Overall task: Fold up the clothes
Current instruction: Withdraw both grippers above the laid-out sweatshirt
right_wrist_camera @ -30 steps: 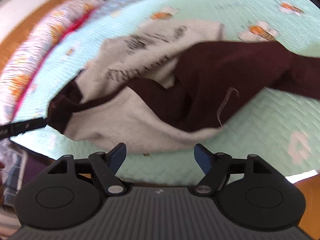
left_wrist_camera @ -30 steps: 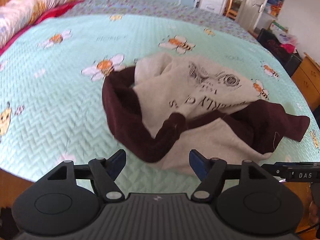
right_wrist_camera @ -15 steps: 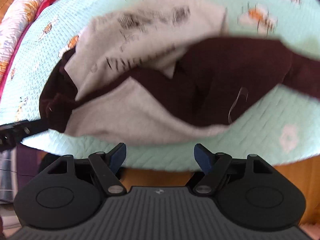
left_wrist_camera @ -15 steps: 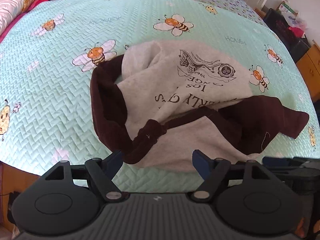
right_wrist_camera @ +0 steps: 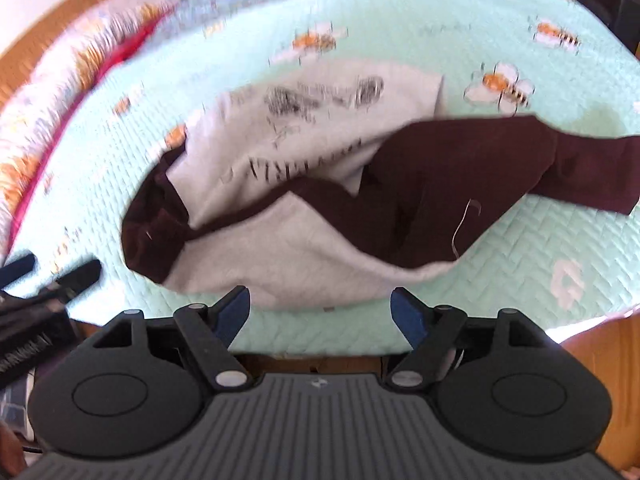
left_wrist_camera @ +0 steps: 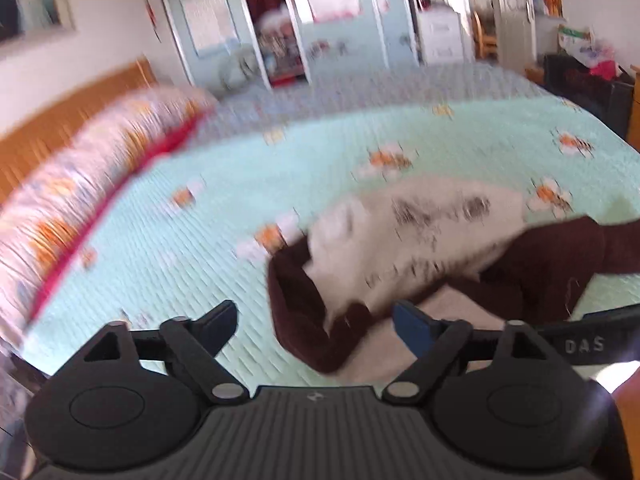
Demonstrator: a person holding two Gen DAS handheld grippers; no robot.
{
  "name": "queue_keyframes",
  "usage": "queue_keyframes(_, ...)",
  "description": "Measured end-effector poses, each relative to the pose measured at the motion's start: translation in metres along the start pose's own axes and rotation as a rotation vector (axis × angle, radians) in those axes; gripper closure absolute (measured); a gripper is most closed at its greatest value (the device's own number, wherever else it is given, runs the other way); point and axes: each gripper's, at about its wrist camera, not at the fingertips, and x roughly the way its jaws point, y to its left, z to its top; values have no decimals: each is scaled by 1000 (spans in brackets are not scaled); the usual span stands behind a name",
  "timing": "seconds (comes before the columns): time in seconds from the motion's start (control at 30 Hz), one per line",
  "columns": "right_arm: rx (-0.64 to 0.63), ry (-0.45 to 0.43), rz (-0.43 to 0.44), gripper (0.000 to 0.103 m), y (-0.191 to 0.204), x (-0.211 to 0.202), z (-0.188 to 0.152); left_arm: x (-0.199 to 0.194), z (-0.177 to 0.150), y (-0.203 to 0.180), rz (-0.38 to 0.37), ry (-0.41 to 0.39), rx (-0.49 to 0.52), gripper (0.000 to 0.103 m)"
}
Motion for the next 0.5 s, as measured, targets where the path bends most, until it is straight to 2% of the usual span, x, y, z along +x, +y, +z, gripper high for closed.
queue_keyframes(0.03,-1,-46,20,24,0,-7,-3,-1,0,-2,10,-5,12,0)
queue_keyframes(0.07,-9,-105,51,24,-1,-15,-7,4,0,-5,-3,33,21,0)
queue_keyframes(0.13,-59,-182,69,23,2,-24,-13,24,-5,-5,-103,178,0,2)
queue_keyframes(0.2,-118,-226,65,21,7,-29,-18,42,-18,1,-183,296,-83,4)
queue_keyframes(0.23,-137,-213,57,21,10,-27,-19,49,-25,5,-200,341,-120,5)
queue_keyframes(0.33,-160,-166,40,21,16,-19,-21,60,-32,14,-194,395,-152,7)
queue_keyframes(0.5,-188,-93,-27,21,25,-3,-24,72,-32,29,-141,390,-186,7)
